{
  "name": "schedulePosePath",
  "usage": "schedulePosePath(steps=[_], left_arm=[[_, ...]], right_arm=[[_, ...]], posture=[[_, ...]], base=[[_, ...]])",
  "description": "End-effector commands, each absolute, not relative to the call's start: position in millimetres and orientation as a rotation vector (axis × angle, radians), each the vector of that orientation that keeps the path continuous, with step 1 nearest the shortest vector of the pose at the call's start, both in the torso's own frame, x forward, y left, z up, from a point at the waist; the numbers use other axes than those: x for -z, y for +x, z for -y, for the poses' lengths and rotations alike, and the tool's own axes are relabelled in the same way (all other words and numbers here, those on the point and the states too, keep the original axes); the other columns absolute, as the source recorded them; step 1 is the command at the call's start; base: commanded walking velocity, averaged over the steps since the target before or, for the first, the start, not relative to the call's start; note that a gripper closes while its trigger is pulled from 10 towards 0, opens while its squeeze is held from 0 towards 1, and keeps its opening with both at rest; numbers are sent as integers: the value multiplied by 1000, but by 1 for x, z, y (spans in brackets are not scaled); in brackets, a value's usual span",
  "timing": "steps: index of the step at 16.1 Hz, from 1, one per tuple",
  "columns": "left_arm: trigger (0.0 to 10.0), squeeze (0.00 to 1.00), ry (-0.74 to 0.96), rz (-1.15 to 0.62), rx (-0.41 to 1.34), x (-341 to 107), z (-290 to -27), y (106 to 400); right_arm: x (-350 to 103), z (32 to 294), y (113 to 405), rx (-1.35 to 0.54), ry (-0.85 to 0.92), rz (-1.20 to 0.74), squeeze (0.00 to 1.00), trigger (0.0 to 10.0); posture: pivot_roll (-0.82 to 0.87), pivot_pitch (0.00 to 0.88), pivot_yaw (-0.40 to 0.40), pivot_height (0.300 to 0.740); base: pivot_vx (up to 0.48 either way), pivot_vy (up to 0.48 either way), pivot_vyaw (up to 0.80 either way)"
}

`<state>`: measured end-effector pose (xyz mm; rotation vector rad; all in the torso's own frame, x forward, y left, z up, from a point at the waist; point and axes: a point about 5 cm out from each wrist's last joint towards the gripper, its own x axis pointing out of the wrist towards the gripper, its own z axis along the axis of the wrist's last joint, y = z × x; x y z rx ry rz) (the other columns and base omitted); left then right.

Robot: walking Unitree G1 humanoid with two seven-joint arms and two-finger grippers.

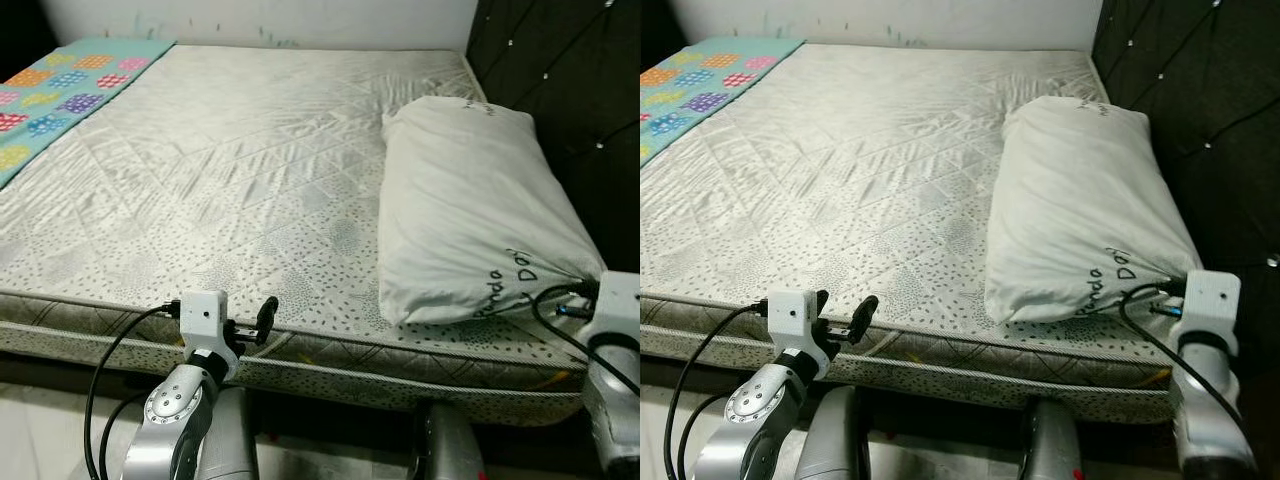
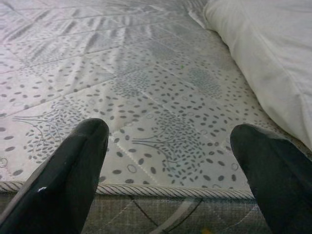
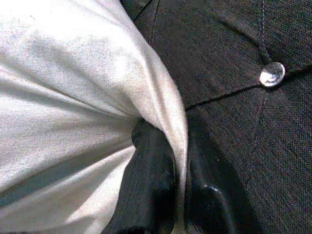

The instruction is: Clean up the room

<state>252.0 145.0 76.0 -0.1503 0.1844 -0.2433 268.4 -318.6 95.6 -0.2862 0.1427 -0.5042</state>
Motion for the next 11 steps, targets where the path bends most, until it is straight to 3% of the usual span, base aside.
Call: schedulePosePath(steps=[1, 11], left_arm=[[10000, 0, -140, -191, 250, -74, -146, 253], [10000, 0, -143, -197, 306, -73, -137, 262]], right_arm=[[-102, 341, 254, 624, -287, -134, 0, 0], [-97, 347, 207, 690, -304, -164, 0, 0]], posture=[[-115, 0, 24, 531], [-181, 0, 65, 531]], base=[[0, 0, 0], [0, 0, 0]])
